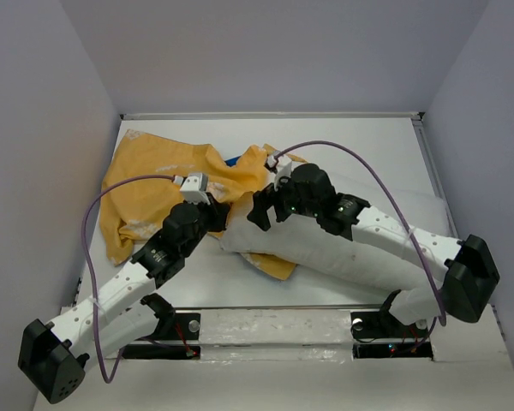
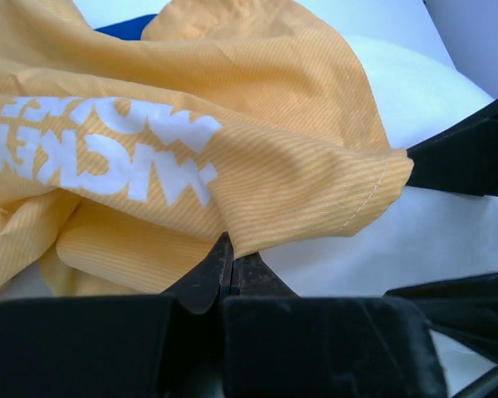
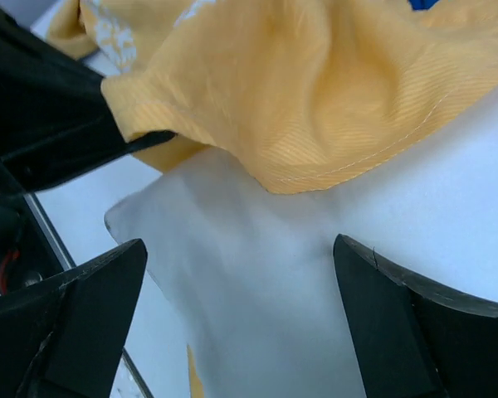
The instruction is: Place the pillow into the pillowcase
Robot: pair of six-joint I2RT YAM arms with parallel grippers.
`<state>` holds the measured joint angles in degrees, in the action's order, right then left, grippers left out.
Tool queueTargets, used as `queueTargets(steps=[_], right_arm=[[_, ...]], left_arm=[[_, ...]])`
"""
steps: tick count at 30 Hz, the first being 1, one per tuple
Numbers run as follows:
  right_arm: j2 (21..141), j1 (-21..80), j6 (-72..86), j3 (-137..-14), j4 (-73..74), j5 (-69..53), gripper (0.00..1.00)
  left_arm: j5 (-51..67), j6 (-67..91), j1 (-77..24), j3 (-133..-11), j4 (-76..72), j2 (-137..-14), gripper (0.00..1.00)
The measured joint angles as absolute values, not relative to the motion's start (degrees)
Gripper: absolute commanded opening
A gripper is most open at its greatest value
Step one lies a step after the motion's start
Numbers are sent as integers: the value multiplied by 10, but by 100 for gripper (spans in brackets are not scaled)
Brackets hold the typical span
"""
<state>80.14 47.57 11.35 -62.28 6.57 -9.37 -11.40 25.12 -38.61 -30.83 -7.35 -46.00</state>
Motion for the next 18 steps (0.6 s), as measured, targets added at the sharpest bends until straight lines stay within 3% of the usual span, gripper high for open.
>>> queueTargets(steps=[3,4,6,7,8,12,18], right_arm=[[812,496,70,-622,99,-89,98],[826,505,50,-626,111,-84,93],[868,520,22,-649,132,-71,59],[891,524,12,-662,141,-63,19],[906,526,3,-673,148,-58,0],[961,525,14,-726,165,-15,0],[916,525,96,-697,106,98,0]], left_arm=[[-94,254,-386,-308,-64,-460,0],[-88,255,-386,-308,-60,-460,0],[-73,256,-386,-308,-54,-461,3],[-63,257,-386,-308,-49,-461,4],[-59,258,-386,-308,-47,-461,4],[-41,258,-385,-308,-30,-461,0],[-35,265,-385,-306,-10,-430,0]])
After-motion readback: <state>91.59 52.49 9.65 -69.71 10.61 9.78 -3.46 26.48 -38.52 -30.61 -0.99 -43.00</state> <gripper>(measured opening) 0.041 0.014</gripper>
